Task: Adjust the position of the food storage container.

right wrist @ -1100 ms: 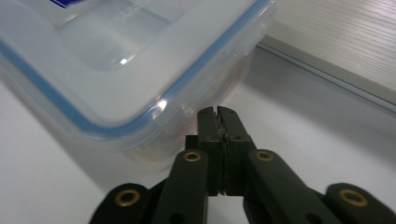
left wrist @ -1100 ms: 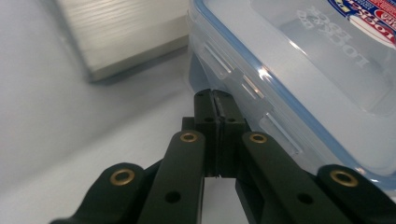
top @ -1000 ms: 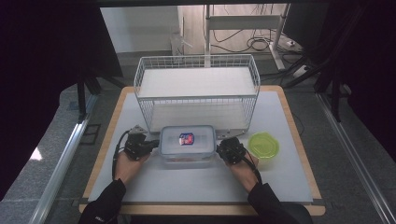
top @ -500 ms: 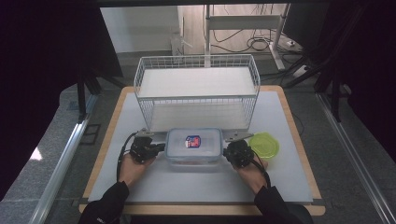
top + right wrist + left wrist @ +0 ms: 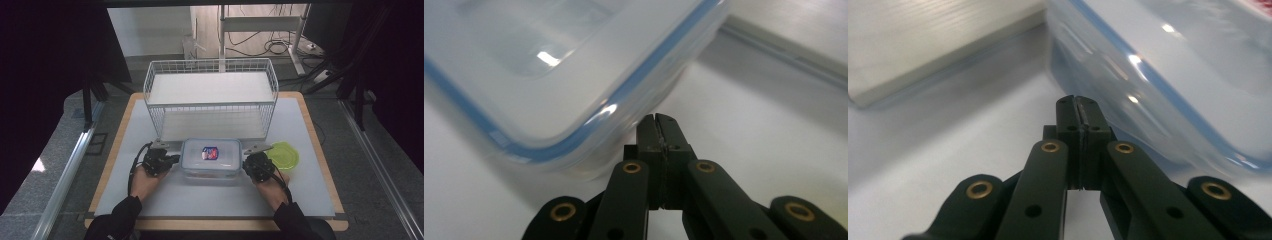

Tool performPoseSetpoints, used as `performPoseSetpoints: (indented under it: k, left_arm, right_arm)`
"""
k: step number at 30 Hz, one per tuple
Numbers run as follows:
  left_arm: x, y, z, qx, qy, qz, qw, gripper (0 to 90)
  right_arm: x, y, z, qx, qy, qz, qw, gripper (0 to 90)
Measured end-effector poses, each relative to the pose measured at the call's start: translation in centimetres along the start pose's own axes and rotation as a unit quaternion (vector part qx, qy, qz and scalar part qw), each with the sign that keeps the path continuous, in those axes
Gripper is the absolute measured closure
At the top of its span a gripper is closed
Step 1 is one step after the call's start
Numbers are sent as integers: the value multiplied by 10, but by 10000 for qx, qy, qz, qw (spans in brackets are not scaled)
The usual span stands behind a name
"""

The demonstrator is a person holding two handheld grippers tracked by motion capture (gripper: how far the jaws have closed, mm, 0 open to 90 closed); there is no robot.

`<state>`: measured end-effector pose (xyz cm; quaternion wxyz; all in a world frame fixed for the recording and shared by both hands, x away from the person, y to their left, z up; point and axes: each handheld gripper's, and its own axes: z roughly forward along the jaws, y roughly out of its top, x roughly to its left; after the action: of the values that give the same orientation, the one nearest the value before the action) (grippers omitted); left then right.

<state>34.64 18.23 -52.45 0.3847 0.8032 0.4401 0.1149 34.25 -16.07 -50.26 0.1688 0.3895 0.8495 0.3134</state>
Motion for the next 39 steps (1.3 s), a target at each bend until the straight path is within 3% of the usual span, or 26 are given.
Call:
performPoseSetpoints:
  k: [2, 4, 7, 10, 13, 20, 25, 30, 39]
  left_arm:
    - [1, 2, 2, -35, 30, 21, 10000, 900]
    - [1, 4, 2, -162, 22, -3, 9999, 899]
    - [1, 5, 2, -170, 38, -44, 9998, 900]
    - [1, 5, 1, -164, -36, -121, 9998, 900]
    - [-5, 4, -1, -93, 37, -41, 9999, 900]
    - [-18, -6, -11, -1, -49, 29, 10000, 900]
    - [-27, -17, -20, 40, -164, -74, 9998, 900]
    - [-37, -21, -23, 70, -175, 18, 9998, 900]
    - [-48, -30, -30, 66, -311, 6, 9995, 900]
  right_arm:
    - [-1, 1, 1, -13, -91, -14, 10000, 900]
    - [-6, 6, 1, -227, -68, 166, 9996, 900]
    - [-5, 8, 3, -215, -174, 77, 9996, 900]
    - [-5, 6, 0, -199, -56, 76, 9998, 900]
    - [-3, 4, -2, -174, -73, 30, 9998, 900]
    - [-1, -4, -11, -153, 34, 36, 9999, 900]
    - [3, -7, -18, -170, 81, -19, 9998, 900]
    - [5, -14, -21, -96, 33, -99, 9999, 900]
    - [5, -17, -25, -93, -23, -63, 9999, 900]
